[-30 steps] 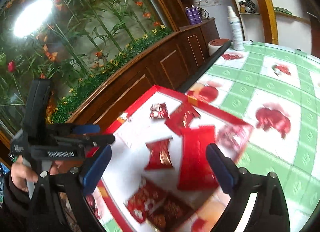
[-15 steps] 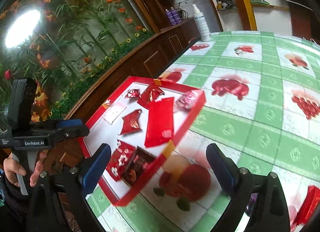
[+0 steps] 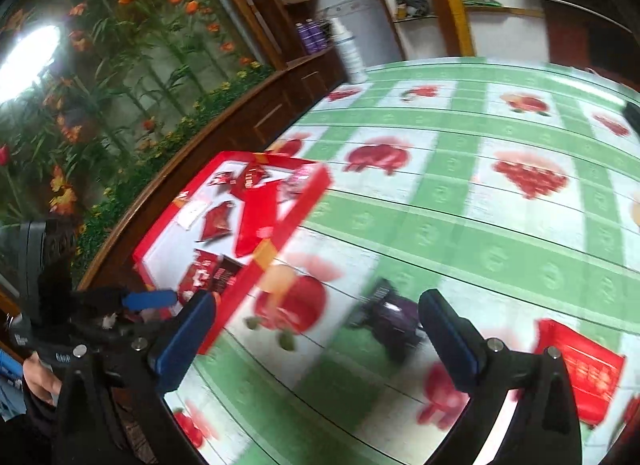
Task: Organize snacks
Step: 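Move both open tools back over the remaining packets on the table, then grasp the dark purple packet with the left tool while the right tool grasps the large red packet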
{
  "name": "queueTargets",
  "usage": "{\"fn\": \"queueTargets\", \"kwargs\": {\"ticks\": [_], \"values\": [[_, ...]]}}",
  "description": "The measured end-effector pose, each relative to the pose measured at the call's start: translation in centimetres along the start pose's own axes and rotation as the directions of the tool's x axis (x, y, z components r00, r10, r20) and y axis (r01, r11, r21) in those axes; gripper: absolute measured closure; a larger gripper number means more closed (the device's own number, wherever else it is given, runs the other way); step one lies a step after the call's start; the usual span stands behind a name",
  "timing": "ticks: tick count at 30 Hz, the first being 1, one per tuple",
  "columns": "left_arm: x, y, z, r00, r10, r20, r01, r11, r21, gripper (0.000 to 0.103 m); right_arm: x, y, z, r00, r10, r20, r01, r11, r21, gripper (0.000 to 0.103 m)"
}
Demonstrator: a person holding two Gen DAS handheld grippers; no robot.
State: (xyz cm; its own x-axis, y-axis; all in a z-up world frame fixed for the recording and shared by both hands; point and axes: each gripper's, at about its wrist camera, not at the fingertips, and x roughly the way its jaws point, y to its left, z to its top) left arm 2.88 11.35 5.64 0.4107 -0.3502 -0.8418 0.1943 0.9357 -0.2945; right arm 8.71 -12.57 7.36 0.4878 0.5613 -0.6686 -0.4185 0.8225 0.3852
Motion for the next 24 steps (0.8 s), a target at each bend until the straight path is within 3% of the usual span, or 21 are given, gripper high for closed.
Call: {"fn": "queueTargets", "kwargs": {"ticks": [5,9,18,24], "values": [[2.2,-2.9,-0.9,0.999,-0.033,-0.036,0.035,0.998,0.044,0.031,-1.9,-2.6,-1.6,0.994,-0.087,0.062,0.081,0.993,0.089,0.0],[3.7,-4.4,-1.3,0.996,-0.052,-0.075,0.056,0.997,0.057,0.031,-2.5,-4.3,-3.1,0.989,-0.108,0.097,0.092,0.983,0.157,0.0],[5.7,-6.9,-0.9,0.993,-0.051,-0.104,0.059,0.995,0.075,0.031,-4.1,-7.7,-2.8,0.972,-0.226,0.068,0.211,0.962,0.176,0.0],[7.7,-9.0,0.1,0.991,-0.048,-0.125,0.059,0.994,0.087,0.031,-4.0,-11.9,-1.3,0.921,-0.388,-0.036,0.389,0.908,0.154,0.0]]}}
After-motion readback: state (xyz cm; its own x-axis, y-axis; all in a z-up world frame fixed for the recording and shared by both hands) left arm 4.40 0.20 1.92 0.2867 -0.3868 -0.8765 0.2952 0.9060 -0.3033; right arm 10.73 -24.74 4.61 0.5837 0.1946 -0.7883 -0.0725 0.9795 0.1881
